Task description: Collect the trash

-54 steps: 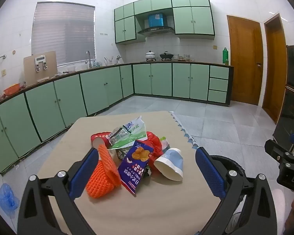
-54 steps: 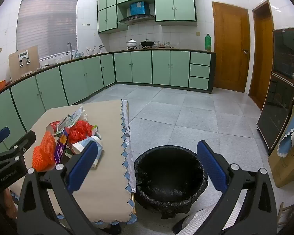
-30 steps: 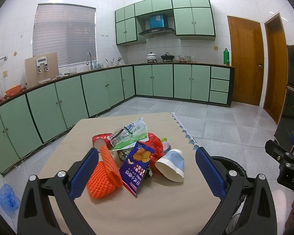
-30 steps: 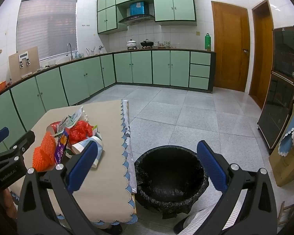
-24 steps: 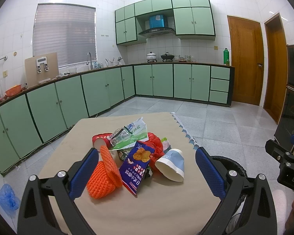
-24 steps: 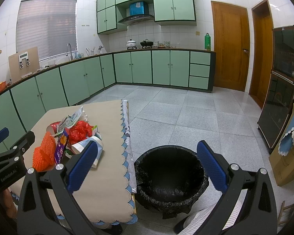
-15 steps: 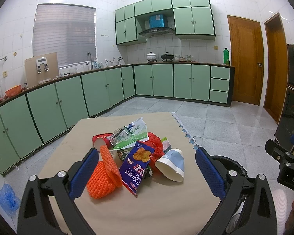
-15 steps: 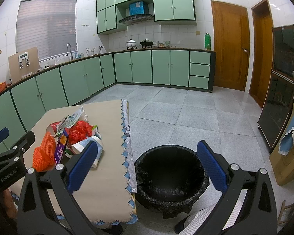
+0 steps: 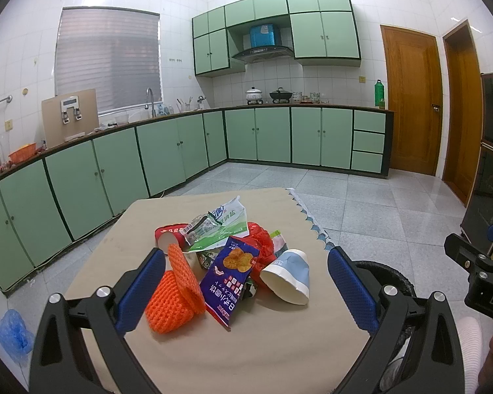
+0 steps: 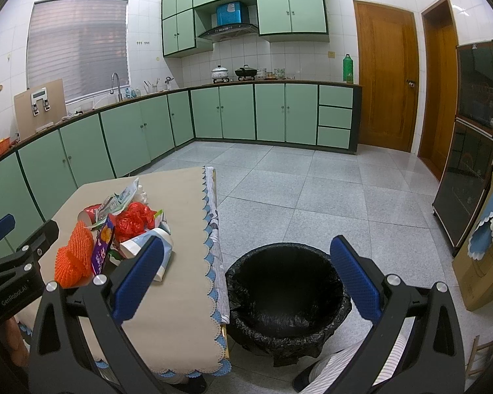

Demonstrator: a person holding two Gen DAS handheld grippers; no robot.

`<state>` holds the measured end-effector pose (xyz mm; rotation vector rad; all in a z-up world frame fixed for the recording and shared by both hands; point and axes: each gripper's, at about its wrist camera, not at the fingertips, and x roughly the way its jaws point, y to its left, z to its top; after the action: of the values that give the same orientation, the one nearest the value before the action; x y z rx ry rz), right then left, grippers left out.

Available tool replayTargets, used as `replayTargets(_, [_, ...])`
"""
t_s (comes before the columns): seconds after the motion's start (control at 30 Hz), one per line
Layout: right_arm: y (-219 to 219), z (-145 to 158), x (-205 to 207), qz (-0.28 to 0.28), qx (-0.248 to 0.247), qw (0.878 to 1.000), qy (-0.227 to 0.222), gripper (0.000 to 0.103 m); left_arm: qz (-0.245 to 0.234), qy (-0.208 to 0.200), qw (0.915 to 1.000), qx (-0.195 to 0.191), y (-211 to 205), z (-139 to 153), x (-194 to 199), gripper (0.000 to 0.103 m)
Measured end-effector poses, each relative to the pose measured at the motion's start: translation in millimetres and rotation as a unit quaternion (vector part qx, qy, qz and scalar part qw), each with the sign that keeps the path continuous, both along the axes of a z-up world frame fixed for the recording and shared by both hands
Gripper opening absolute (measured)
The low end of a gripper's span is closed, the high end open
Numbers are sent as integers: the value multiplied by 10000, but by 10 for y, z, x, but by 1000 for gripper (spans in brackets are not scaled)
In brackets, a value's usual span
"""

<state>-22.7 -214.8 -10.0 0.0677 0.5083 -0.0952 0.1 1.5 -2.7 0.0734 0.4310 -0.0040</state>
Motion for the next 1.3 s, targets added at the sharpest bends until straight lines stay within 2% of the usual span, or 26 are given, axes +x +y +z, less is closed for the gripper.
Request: replayTargets(1.3, [-5, 44, -3, -3, 15, 10000, -3, 98, -1, -2, 10000, 16, -8, -1, -2, 97])
